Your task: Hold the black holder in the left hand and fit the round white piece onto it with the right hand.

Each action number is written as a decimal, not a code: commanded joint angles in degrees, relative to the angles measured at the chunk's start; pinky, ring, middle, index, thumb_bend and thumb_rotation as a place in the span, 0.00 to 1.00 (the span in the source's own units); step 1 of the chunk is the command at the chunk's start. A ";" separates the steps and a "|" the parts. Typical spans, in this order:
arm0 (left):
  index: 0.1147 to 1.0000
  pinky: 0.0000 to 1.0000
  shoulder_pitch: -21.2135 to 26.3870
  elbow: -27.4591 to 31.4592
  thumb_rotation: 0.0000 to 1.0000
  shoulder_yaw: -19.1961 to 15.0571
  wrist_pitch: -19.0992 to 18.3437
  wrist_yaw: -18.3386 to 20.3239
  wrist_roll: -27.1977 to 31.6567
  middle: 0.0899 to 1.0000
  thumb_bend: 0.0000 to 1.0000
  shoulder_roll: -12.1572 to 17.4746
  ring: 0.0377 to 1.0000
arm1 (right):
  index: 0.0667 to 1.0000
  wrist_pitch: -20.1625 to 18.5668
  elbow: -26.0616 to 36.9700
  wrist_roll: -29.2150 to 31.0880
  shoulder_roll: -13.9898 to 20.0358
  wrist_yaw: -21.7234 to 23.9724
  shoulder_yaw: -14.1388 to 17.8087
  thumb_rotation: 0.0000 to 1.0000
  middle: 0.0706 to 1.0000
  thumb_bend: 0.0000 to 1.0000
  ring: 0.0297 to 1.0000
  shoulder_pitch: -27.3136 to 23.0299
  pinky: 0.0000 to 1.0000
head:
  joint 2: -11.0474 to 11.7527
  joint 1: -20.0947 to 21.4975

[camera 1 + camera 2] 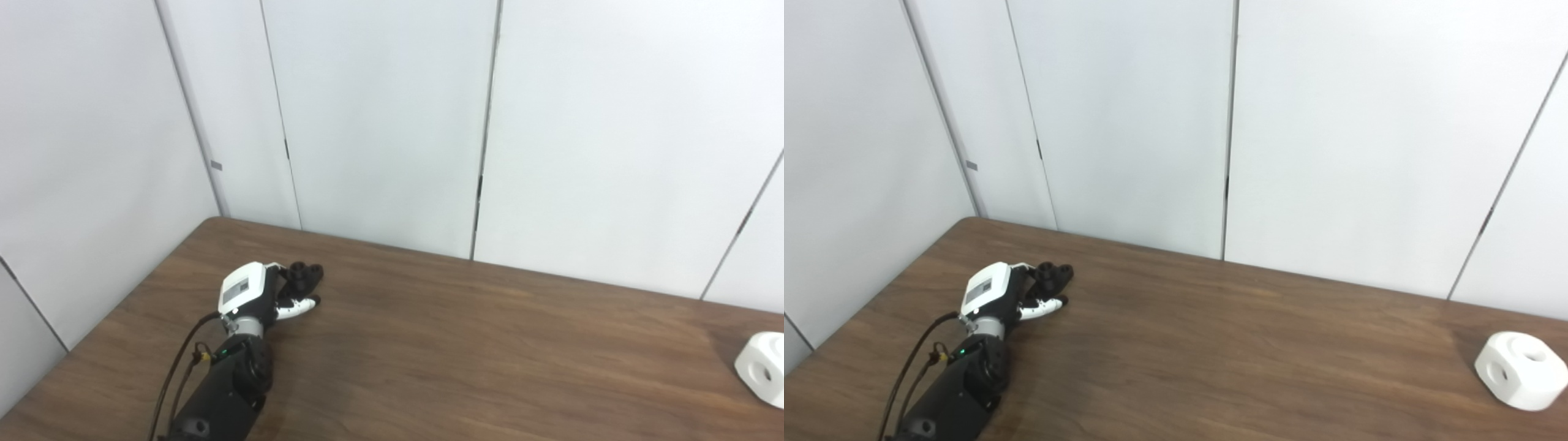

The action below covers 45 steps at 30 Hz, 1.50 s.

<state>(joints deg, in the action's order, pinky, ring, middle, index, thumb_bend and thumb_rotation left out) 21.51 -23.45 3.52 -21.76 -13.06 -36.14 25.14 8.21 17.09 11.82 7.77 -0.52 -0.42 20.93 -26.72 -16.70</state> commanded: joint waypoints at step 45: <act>0.42 0.82 -9.75 26.27 0.05 -0.34 -3.27 11.59 10.12 0.80 0.51 -5.11 0.88 | 0.97 -3.51 2.93 -1.70 -2.59 -0.50 0.51 1.00 1.00 0.64 1.00 1.99 0.98 | -3.61 3.11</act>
<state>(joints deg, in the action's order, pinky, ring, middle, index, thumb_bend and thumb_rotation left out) 11.67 0.79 2.62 -24.41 -3.58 -27.23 19.82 5.39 18.37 10.54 7.68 -0.78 0.32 21.24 -30.14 -13.80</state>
